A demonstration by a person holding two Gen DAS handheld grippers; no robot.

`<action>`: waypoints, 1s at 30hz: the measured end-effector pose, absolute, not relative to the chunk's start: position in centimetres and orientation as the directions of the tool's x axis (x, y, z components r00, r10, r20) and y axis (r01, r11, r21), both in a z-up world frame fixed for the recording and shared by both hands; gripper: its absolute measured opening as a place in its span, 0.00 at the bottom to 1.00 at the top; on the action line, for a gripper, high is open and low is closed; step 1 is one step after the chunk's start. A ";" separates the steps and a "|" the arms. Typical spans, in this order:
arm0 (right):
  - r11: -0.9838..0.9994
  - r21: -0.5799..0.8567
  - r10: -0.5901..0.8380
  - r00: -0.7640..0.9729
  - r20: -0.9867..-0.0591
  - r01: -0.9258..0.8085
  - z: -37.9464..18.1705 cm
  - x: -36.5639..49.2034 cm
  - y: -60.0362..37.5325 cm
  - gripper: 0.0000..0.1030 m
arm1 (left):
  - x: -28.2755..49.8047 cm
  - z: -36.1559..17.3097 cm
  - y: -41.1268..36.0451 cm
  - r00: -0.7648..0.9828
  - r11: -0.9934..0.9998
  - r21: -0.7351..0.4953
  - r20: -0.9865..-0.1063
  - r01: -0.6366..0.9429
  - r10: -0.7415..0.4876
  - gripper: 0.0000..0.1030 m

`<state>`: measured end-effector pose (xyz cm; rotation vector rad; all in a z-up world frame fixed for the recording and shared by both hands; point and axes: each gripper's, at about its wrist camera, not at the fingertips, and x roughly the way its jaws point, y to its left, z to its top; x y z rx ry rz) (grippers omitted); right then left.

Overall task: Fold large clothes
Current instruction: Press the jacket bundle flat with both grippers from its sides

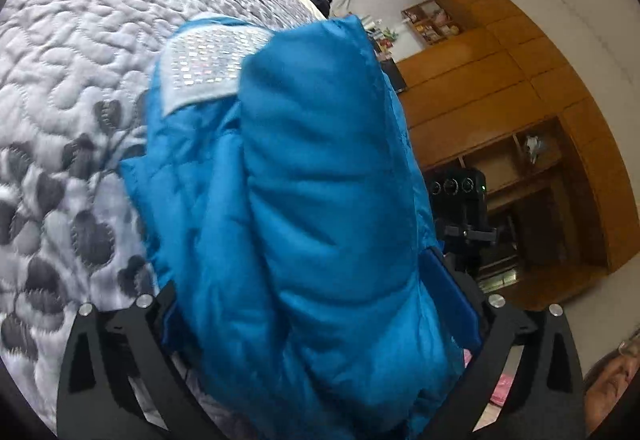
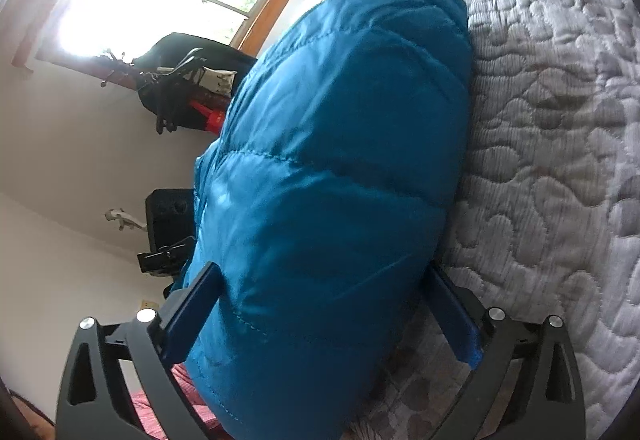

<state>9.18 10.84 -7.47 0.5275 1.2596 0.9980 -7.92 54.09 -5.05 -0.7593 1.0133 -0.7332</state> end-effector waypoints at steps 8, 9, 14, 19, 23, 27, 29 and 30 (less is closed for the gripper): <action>0.477 0.820 0.861 -0.020 -0.509 -0.317 -8.6 8.9 11.9 0.97 | -6.4 -5.4 52.1 0.313 0.506 -0.832 -0.429 0.229 -0.847 0.98; 0.482 0.812 0.857 -0.014 -0.515 -0.330 -8.6 8.6 12.2 0.97 | -6.3 -5.3 51.8 0.318 0.515 -0.826 -0.436 0.230 -0.842 0.98; 0.505 0.784 0.844 0.018 -0.536 -0.361 -7.8 7.7 12.7 0.89 | -6.7 -4.8 50.6 0.372 0.565 -0.793 -0.466 0.228 -0.803 0.95; 0.509 0.770 0.843 0.038 -0.537 -0.385 -6.3 7.0 12.2 0.69 | -6.8 -4.1 49.6 0.378 0.555 -0.799 -0.452 0.231 -0.808 0.80; 0.502 0.767 0.851 0.071 -0.520 -0.399 -4.8 6.2 11.0 0.60 | -6.7 -2.9 47.6 0.368 0.542 -0.802 -0.439 0.250 -0.820 0.72; 0.512 0.755 0.850 0.119 -0.513 -0.409 -3.2 5.8 8.5 0.58 | -5.9 -1.5 44.8 0.350 0.515 -0.809 -0.412 0.285 -0.841 0.68; 0.522 0.749 0.847 0.145 -0.511 -0.409 -2.4 5.8 7.0 0.58 | -5.3 -0.7 43.2 0.336 0.500 -0.811 -0.400 0.303 -0.852 0.68; 0.527 0.746 0.845 0.159 -0.510 -0.408 -1.9 5.8 6.2 0.58 | -5.0 -0.3 42.3 0.331 0.497 -0.809 -0.397 0.315 -0.856 0.68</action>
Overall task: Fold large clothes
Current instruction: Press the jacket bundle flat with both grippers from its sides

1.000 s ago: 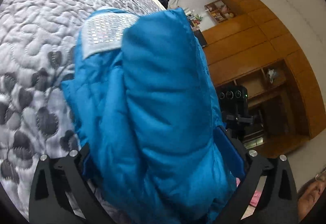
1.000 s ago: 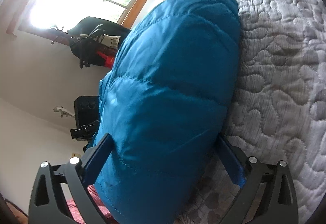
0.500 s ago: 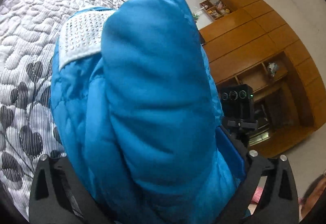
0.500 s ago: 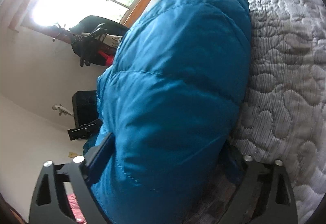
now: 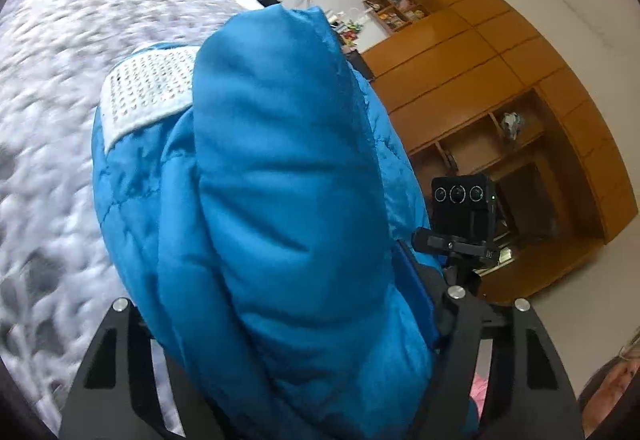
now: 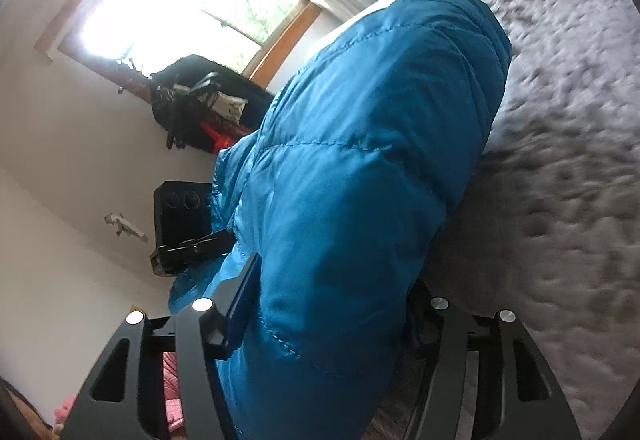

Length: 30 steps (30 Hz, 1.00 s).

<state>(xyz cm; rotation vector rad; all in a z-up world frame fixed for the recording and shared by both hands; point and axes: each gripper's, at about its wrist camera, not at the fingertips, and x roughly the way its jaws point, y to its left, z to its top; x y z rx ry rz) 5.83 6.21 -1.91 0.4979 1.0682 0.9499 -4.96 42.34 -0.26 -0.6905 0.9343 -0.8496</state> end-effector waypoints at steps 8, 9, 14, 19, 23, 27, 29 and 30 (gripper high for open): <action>0.588 0.719 0.809 0.278 -0.518 -0.371 1.3 8.2 -1.1 0.58 | 0.7 2.4 34.3 0.286 0.471 -0.793 -0.382 0.387 -0.879 0.68; 0.593 0.718 0.805 0.284 -0.521 -0.364 1.3 8.5 -1.7 0.58 | 1.5 2.1 33.4 0.281 0.469 -0.794 -0.383 0.387 -0.880 0.68; 0.618 0.727 0.785 0.299 -0.543 -0.299 -0.7 12.0 -5.1 0.58 | 5.0 0.0 30.0 0.269 0.486 -0.797 -0.410 0.359 -0.871 0.68; 0.606 0.755 0.794 0.259 -0.550 -0.252 -4.1 14.9 -6.5 0.60 | 6.8 -2.1 28.0 0.269 0.532 -0.780 -0.462 0.329 -0.845 0.71; 0.588 0.770 0.807 0.238 -0.540 -0.248 -6.0 15.5 -7.6 0.66 | 6.6 -3.2 27.2 0.277 0.555 -0.751 -0.483 0.357 -0.831 0.76; 0.582 0.780 0.811 0.235 -0.536 -0.229 -7.2 15.5 -8.2 0.72 | 6.0 -3.8 26.6 0.303 0.572 -0.725 -0.487 0.384 -0.820 0.79; 0.576 0.788 0.815 0.235 -0.530 -0.218 -7.6 15.4 -8.4 0.74 | 5.6 -3.9 26.5 0.312 0.576 -0.722 -0.485 0.384 -0.817 0.80; 0.578 0.787 0.813 0.238 -0.532 -0.214 -7.5 15.4 -8.4 0.76 | 5.5 -3.8 26.5 0.317 0.579 -0.721 -0.486 0.382 -0.814 0.81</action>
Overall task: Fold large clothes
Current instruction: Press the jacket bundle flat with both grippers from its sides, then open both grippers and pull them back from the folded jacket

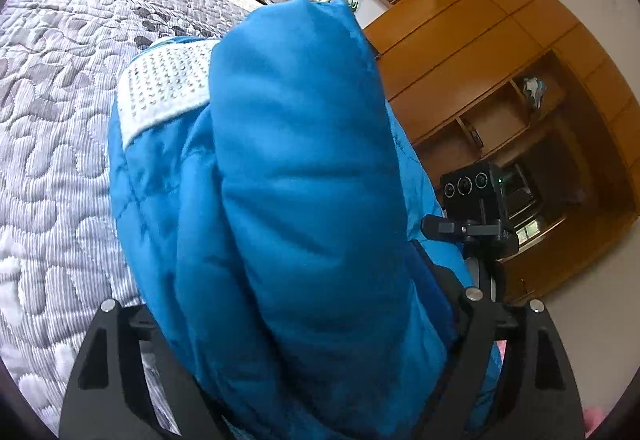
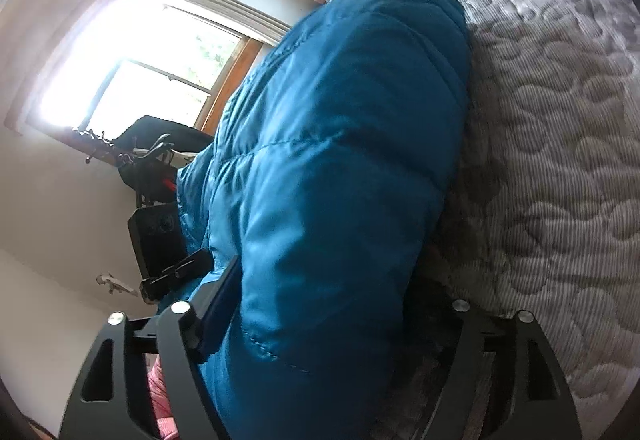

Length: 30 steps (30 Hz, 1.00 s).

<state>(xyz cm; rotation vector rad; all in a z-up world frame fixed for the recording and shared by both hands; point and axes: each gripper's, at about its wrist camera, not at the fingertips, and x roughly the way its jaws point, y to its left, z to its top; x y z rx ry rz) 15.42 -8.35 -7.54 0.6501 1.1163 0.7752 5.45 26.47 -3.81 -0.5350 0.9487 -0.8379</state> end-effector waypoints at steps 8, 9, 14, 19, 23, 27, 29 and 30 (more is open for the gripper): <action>0.649 0.732 0.756 0.280 -0.592 -0.205 -6.1 13.3 -7.9 0.88 | 2.8 -1.8 27.9 0.374 0.645 -0.676 -0.530 0.356 -0.761 0.84; 0.655 0.727 0.751 0.282 -0.597 -0.206 -6.0 12.9 -7.8 0.89 | 2.4 -1.5 28.2 0.383 0.652 -0.672 -0.533 0.351 -0.755 0.84; 0.681 0.705 0.728 0.294 -0.620 -0.197 -5.4 10.3 -8.1 0.89 | -0.3 0.2 29.9 0.435 0.688 -0.635 -0.540 0.352 -0.721 0.85; 0.687 0.700 0.721 0.305 -0.622 -0.197 -5.3 7.4 -8.7 0.89 | -3.4 1.8 31.1 0.491 0.717 -0.588 -0.531 0.375 -0.691 0.86; 0.710 0.672 0.699 0.319 -0.640 -0.210 -5.0 5.3 -8.3 0.89 | -5.2 2.5 31.5 0.540 0.765 -0.514 -0.546 0.387 -0.640 0.86; 0.743 0.636 0.666 0.325 -0.671 -0.209 -5.4 4.4 -7.1 0.89 | -5.9 2.0 31.7 0.566 0.805 -0.458 -0.574 0.377 -0.592 0.86; 0.745 0.638 0.664 0.322 -0.675 -0.196 -5.9 4.0 -6.9 0.89 | -5.9 1.6 31.5 0.565 0.816 -0.447 -0.591 0.365 -0.576 0.87; 0.743 0.642 0.665 0.318 -0.676 -0.189 -6.1 4.0 -6.7 0.89 | -5.9 1.3 31.2 0.564 0.824 -0.436 -0.601 0.361 -0.566 0.87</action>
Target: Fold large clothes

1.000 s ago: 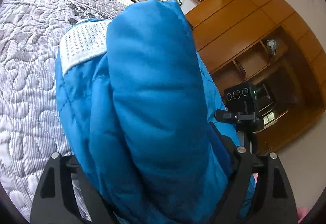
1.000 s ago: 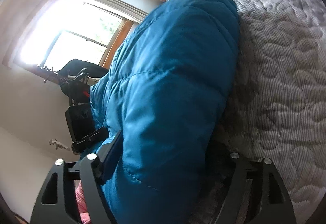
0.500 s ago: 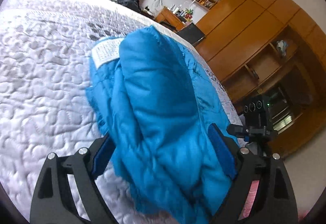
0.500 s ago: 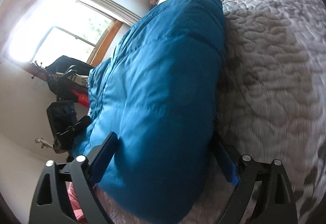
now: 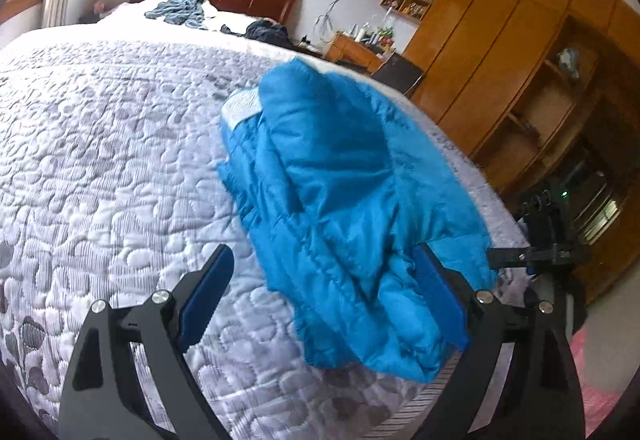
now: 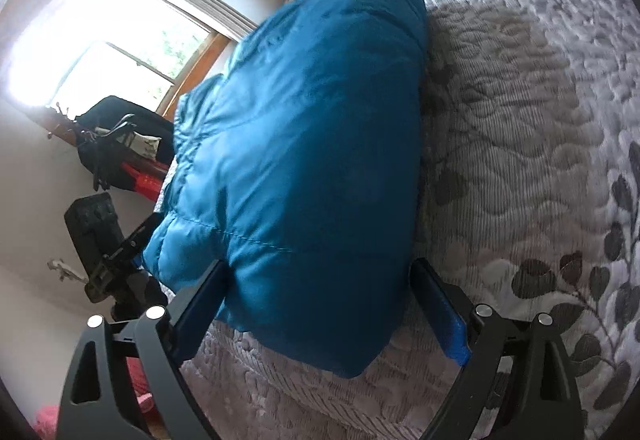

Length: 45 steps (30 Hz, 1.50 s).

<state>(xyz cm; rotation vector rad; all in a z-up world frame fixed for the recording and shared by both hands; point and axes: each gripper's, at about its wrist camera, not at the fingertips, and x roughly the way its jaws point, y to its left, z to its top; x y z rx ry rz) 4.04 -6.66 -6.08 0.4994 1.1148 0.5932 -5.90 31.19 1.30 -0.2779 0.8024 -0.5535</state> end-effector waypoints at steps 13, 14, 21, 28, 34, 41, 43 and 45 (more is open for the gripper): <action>0.820 0.540 0.567 0.409 -0.715 -0.193 -5.2 2.3 -4.4 0.96 | -7.2 1.1 30.8 0.558 0.853 -0.424 -0.647 0.303 -0.520 0.89; 0.832 0.521 0.548 0.421 -0.723 -0.189 -4.7 2.2 -4.4 0.96 | -7.6 1.6 30.8 0.569 0.863 -0.410 -0.649 0.296 -0.504 0.89; 0.927 0.346 0.372 0.493 -0.786 -0.147 -2.1 -0.1 -2.6 0.96 | -10.3 4.3 30.3 0.624 0.919 -0.314 -0.676 0.238 -0.393 0.96; 0.965 0.229 0.260 0.546 -0.796 -0.125 -0.9 -2.4 -1.3 0.96 | -12.9 5.8 30.1 0.656 0.949 -0.249 -0.687 0.193 -0.314 0.97; 0.984 0.144 0.181 0.596 -0.782 -0.108 0.3 -4.0 -0.6 0.96 | -15.3 6.7 28.8 0.663 0.970 -0.167 -0.708 0.174 -0.241 0.97; 0.984 0.143 0.177 0.605 -0.776 -0.105 0.9 -5.0 -0.1 0.96 | -16.8 7.2 28.1 0.677 0.978 -0.126 -0.707 0.164 -0.204 0.97; 0.985 0.138 0.170 0.611 -0.773 -0.101 1.1 -5.3 -0.1 0.96 | -17.0 7.4 27.9 0.681 0.982 -0.114 -0.708 0.152 -0.188 0.97; 0.987 0.130 0.160 0.615 -0.772 -0.094 1.2 -5.6 -0.2 0.96 | -17.3 7.5 27.9 0.685 0.983 -0.111 -0.705 0.147 -0.182 0.97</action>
